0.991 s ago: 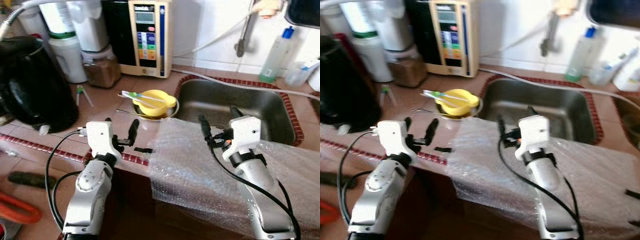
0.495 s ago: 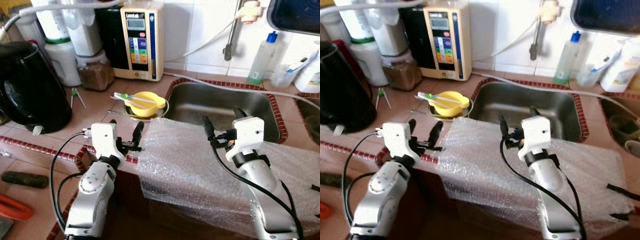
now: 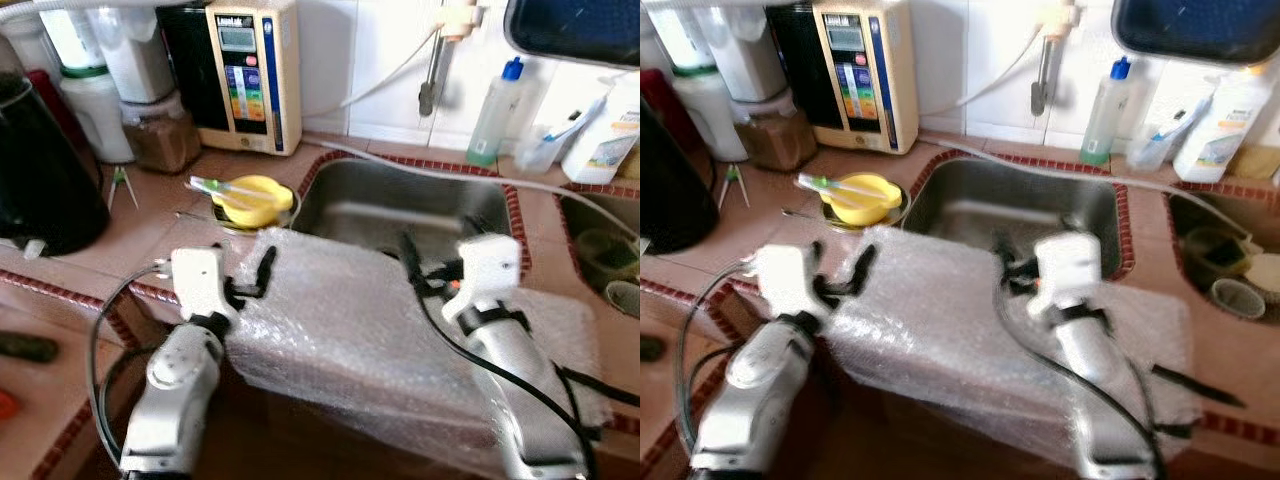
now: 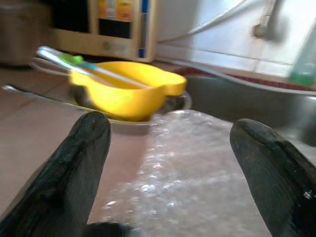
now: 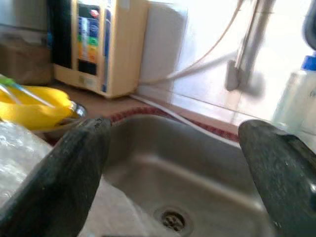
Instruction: Kitchen organization
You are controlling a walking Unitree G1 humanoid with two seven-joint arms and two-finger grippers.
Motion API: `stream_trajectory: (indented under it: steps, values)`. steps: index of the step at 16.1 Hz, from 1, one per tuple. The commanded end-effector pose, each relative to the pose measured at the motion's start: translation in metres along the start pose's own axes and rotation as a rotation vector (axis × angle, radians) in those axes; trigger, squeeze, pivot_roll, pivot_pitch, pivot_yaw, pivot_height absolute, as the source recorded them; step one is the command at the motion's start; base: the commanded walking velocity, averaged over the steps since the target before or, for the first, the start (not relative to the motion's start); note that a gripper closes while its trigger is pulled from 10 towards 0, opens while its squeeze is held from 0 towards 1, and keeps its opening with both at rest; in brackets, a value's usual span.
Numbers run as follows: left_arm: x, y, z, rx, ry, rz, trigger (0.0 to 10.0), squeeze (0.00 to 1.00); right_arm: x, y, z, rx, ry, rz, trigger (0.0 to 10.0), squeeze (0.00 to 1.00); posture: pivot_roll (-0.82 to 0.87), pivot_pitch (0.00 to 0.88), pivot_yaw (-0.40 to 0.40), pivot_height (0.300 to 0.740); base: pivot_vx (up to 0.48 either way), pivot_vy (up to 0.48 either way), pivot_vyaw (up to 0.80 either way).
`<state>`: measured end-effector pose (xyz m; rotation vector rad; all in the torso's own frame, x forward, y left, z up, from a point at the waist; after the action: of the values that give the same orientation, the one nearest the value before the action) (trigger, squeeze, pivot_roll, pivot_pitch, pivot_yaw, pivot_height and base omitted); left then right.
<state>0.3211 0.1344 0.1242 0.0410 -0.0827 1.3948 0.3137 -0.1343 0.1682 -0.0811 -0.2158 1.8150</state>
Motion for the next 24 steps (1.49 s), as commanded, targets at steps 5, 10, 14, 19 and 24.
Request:
stream_trajectory:
  steps: [5, 10, 14, 19, 24]
  values:
    - [0.005, -0.003, 0.005, 0.001, -0.027, 0.072, 10.0, 0.00, -0.010, 0.001, 0.002, -0.003, 0.013, -0.030, 10.0, 0.00, -0.08, 0.000, 0.050, 0.740, 0.000, 0.000, 0.00]
    - [0.013, 0.000, -0.008, 0.071, -0.051, 0.117, 10.0, 0.00, -0.001, -0.001, -0.003, 0.016, -0.062, -0.002, 10.0, 0.00, -0.07, 0.000, 0.051, 0.740, 0.000, 0.000, 0.00]
    - [0.019, 0.011, -0.016, 0.099, -0.192, 0.033, 10.0, 0.00, 0.007, 0.005, -0.008, 0.067, -0.057, 0.064, 10.0, 0.00, -0.08, 0.021, 0.090, 0.740, 0.000, 0.000, 0.00]
    - [0.013, 0.017, -0.017, 0.085, -0.227, -0.007, 10.0, 0.00, -0.002, 0.005, -0.009, 0.038, -0.020, -0.004, 10.0, 0.00, -0.06, 0.014, 0.060, 0.740, 0.000, 0.000, 0.00]
    - [0.013, 0.022, -0.024, 0.096, -0.144, 0.050, 10.0, 0.00, -0.018, 0.023, -0.017, 0.059, 0.024, -0.102, 10.0, 0.00, -0.07, 0.006, 0.034, 0.740, 0.000, 0.000, 0.00]
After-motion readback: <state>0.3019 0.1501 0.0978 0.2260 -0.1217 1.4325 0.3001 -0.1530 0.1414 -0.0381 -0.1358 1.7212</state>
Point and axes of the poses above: a point about 5 cm out from each wrist's last joint towards the gripper, its own y axis pointing back from the gripper into the wrist, its own z axis along the axis of the wrist's last joint, x = y × z, the point moved 4 cm from there along -y, pointing out of the wrist towards the gripper, and after that the axes turned 13 degrees about -y, right-handed, at the moved point
